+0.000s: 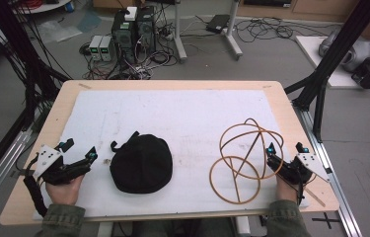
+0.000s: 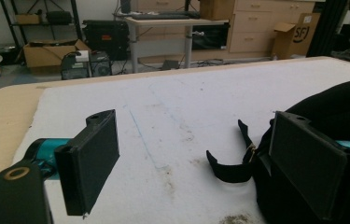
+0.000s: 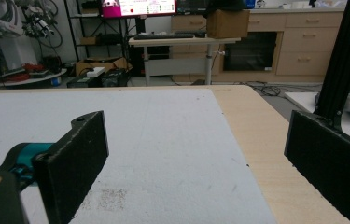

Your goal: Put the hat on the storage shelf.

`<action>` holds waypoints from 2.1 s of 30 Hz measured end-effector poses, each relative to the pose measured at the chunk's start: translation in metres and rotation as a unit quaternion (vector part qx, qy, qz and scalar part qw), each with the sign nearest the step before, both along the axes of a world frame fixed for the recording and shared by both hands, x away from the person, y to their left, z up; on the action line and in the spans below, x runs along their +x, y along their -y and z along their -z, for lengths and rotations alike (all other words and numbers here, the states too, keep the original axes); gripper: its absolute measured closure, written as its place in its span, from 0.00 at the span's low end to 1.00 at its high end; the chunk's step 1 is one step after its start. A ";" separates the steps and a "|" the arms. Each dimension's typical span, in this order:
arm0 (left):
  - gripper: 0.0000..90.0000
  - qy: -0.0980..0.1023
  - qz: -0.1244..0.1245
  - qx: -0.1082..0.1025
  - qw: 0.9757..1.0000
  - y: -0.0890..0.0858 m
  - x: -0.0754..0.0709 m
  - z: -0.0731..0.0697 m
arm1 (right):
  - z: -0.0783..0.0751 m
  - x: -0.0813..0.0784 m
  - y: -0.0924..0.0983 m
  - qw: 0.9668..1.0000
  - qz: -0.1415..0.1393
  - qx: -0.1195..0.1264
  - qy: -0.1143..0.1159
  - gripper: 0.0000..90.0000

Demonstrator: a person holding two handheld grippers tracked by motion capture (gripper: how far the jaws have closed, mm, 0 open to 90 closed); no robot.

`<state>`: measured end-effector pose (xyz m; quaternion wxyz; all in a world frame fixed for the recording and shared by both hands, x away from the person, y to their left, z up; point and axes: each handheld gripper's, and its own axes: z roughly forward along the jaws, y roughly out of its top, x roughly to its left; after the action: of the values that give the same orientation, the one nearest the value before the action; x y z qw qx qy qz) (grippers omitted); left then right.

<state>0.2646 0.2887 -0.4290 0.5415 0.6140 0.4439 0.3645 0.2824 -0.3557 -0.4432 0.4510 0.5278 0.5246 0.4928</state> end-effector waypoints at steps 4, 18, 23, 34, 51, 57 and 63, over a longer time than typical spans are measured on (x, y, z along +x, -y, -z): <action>0.18 0.000 0.002 0.002 1.000 -0.001 0.000 0.000 | 0.000 0.000 0.000 1.000 -0.002 -0.002 0.001 0.06; 0.18 -0.001 -0.005 0.006 1.000 -0.004 0.000 0.000 | 0.000 0.000 -0.001 1.000 -0.004 0.000 -0.003 0.06; 0.17 -0.003 -0.005 0.006 1.000 -0.006 0.002 -0.001 | 0.001 0.001 -0.001 1.000 -0.003 -0.002 -0.005 0.06; 0.17 0.003 -0.002 -0.010 1.000 -0.006 0.001 -0.004 | 0.001 0.002 -0.002 1.000 -0.003 0.002 -0.007 0.06; 0.17 0.001 0.093 0.022 0.995 0.019 0.005 -0.025 | 0.001 0.003 -0.001 1.000 -0.006 0.000 -0.002 0.06; 0.17 -0.005 0.125 0.022 0.992 0.026 0.007 -0.026 | 0.001 0.003 -0.001 1.000 -0.007 0.000 -0.002 0.06; 0.17 -0.015 0.165 0.034 0.986 0.037 0.008 -0.027 | 0.000 0.002 -0.001 1.000 -0.007 0.000 -0.002 0.06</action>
<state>0.2730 0.2522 -0.4016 0.5661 0.7023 0.3323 0.2755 0.2845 -0.3550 -0.4433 0.4460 0.5251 0.5296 0.4949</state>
